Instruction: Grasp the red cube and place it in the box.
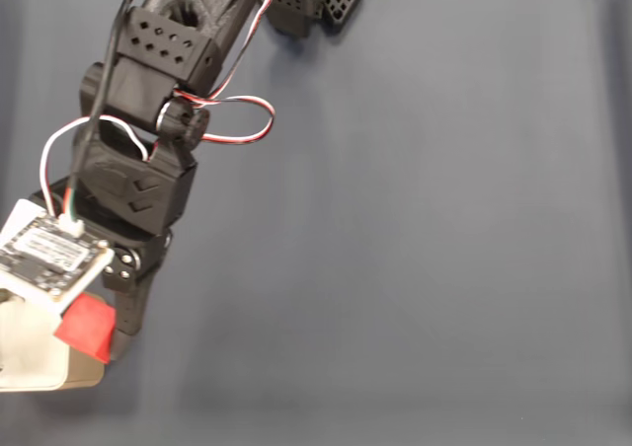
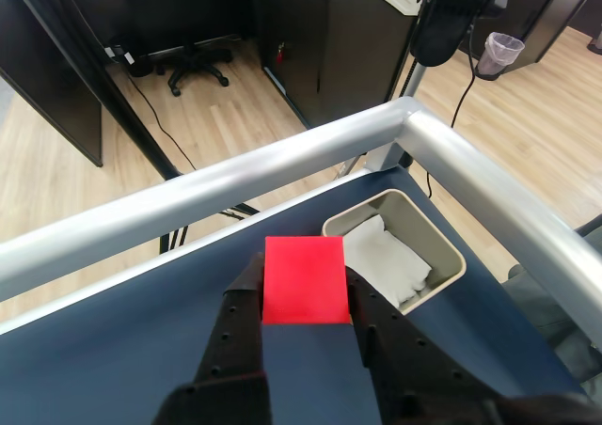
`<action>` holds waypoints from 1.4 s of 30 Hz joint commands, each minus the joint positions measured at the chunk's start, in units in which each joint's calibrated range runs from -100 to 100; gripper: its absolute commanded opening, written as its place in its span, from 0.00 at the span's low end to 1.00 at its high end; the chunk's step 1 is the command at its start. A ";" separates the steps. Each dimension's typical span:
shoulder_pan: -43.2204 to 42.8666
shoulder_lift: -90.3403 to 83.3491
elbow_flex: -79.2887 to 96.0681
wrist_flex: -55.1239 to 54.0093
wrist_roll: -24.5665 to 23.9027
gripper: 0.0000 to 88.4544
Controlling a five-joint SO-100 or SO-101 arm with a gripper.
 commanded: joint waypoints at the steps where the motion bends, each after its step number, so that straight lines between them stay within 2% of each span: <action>1: 1.52 0.20 -4.59 -1.57 -0.39 0.01; 22: 6.63 8.25 -13.44 -2.23 0.44 0.01; 42: 7.70 13.28 -18.91 -2.39 1.17 0.01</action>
